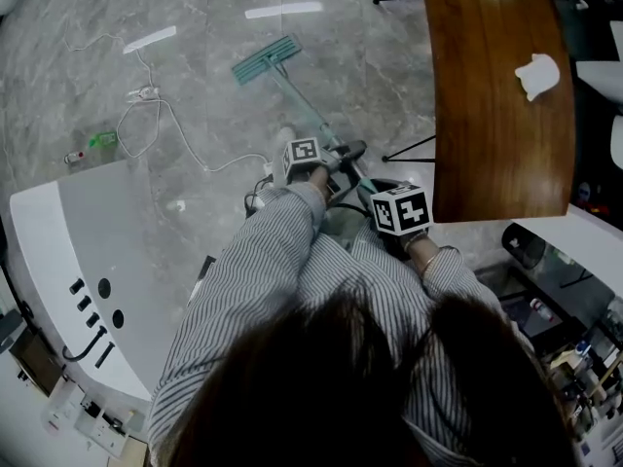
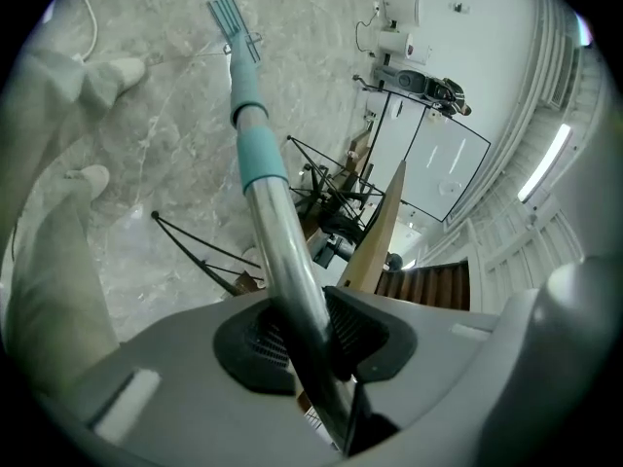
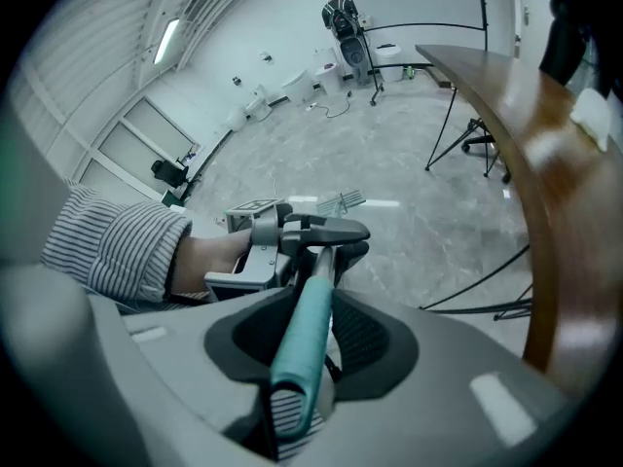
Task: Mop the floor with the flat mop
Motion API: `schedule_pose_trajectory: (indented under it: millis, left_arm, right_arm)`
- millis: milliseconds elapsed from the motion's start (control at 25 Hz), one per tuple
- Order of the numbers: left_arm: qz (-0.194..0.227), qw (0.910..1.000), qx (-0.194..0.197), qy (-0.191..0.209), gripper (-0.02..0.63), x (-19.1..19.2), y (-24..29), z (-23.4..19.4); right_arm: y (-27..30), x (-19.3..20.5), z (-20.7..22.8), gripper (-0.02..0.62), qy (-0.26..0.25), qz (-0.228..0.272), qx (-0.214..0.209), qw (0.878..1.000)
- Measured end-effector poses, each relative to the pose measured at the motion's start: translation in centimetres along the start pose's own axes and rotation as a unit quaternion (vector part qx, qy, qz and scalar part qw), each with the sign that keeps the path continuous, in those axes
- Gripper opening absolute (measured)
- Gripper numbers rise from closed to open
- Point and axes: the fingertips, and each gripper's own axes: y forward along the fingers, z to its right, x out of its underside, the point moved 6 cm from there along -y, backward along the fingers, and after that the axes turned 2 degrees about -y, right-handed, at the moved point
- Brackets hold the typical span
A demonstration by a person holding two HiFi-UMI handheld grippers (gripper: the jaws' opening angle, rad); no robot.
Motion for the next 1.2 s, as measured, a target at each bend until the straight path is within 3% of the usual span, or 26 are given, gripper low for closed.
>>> schedule_pose_trajectory:
  millis: [240,480,640,760,920,1200]
  left_arm:
    - [0.003,1.0000,-0.008,0.000,0.081,-9.2,-1.0,5.2]
    - [-0.060,0.9943,-0.068,0.057,0.087,-19.4,-3.6,11.4]
    - [-0.066,0.9932,-0.063,0.072,0.092,-26.2,-5.0,15.5]
    - [-0.022,0.9972,-0.033,0.063,0.117,-31.0,-5.6,18.5]
    - [0.054,0.9985,0.003,0.008,0.121,-36.6,-6.9,21.1]
    - [0.135,0.9878,0.063,-0.046,0.173,-44.4,-8.7,26.0]
  right_arm:
    - [3.4,-9.8,-1.6,0.117,0.015,0.015,0.012,1.000]
    - [8.0,-20.6,-5.5,0.115,0.029,0.010,0.025,0.999]
    - [10.8,-27.5,-7.5,0.115,0.051,0.043,0.031,0.997]
    - [12.2,-32.7,-8.2,0.115,0.071,0.075,0.023,0.994]
    - [13.8,-38.5,-8.8,0.118,0.058,0.065,0.013,0.996]
    - [16.3,-48.8,-8.5,0.120,0.026,0.059,0.009,0.998]
